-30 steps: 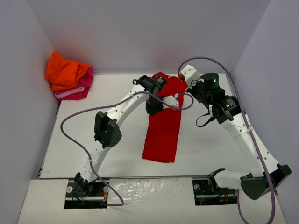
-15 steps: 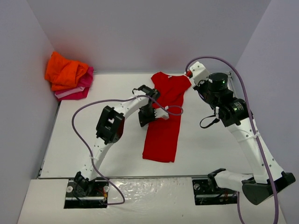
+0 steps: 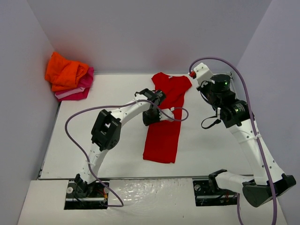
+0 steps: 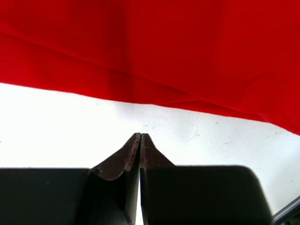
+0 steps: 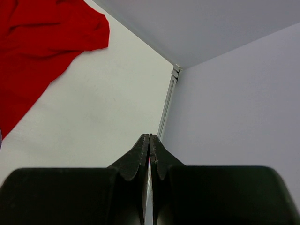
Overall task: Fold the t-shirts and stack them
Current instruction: Rotate the tshirt 90 degrees
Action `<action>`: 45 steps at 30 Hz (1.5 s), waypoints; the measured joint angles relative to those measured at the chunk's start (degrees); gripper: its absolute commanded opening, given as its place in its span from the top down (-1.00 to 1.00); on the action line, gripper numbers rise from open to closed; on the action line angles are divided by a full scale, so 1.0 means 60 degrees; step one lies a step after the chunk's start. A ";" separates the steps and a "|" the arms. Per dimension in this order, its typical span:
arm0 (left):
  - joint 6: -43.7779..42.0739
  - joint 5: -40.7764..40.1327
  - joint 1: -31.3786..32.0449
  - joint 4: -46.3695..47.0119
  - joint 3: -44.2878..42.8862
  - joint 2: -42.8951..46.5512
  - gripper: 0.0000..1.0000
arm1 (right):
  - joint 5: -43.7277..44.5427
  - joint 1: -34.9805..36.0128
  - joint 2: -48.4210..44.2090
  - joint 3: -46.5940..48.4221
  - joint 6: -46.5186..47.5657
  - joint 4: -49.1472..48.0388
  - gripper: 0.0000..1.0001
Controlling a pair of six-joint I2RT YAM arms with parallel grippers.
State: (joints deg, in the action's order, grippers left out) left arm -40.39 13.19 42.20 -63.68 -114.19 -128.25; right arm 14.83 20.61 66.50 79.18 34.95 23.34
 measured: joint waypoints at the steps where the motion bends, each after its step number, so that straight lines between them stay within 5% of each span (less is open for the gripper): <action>1: 0.0001 -0.0072 0.0073 0.0059 0.0017 0.0019 1.00 | 0.0016 -0.0017 0.0000 0.0000 -0.0001 -0.0011 1.00; 36: -0.0130 0.0306 0.2632 -0.1839 0.0501 -0.0915 0.98 | -0.0323 -0.0131 0.0234 -0.0498 -0.0348 -0.0347 1.00; 45: 0.0282 0.0139 0.2566 -0.1078 0.0446 -0.0562 0.74 | -0.0553 -0.0689 0.2619 -0.0210 -0.0704 -0.0484 1.00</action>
State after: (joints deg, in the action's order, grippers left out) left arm -38.69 14.03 57.59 -70.15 -111.52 -131.62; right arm 11.51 16.47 82.21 77.91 30.72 20.43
